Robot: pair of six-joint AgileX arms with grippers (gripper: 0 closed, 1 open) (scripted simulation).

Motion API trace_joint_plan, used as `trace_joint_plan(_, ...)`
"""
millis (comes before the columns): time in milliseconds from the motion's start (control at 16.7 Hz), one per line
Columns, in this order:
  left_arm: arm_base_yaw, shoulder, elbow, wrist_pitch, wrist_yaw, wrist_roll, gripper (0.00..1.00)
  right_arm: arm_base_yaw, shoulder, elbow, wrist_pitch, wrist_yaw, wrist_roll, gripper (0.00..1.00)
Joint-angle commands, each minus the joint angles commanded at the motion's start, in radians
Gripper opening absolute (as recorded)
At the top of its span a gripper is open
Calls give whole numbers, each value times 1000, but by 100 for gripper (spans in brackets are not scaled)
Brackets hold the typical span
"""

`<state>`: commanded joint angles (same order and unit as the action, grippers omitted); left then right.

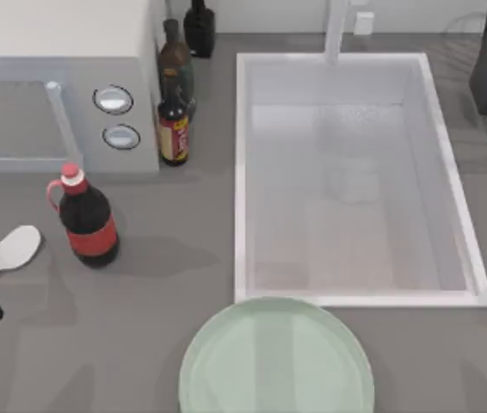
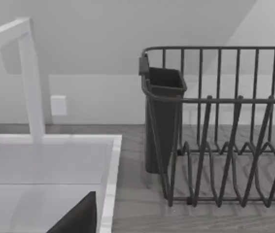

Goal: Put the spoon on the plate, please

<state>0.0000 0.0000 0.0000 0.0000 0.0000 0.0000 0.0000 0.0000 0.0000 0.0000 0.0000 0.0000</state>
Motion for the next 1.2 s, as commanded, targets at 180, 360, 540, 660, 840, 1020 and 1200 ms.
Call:
trace_joint_plan(180, 2, 11, 10, -9, 0, 7, 100, 0, 0, 0, 0, 0, 0, 100)
trace_joint_plan(360, 13, 106, 94, -84, -1, 60, 100, 0, 0, 0, 0, 0, 0, 100)
trace_joint_plan(540, 30, 297, 238, -215, -1, 151, 100, 0, 0, 0, 0, 0, 0, 100)
trace_joint_plan(660, 44, 476, 352, -323, 0, 225, 100, 0, 0, 0, 0, 0, 0, 100)
trace_joint_plan(840, 66, 787, 534, -502, 0, 345, 100, 0, 0, 0, 0, 0, 0, 100)
trace_joint_plan(1020, 90, 1077, 712, -681, 0, 463, 100, 0, 0, 0, 0, 0, 0, 100)
trace_joint_plan(1200, 111, 1313, 875, -836, -1, 569, 100, 0, 0, 0, 0, 0, 0, 100)
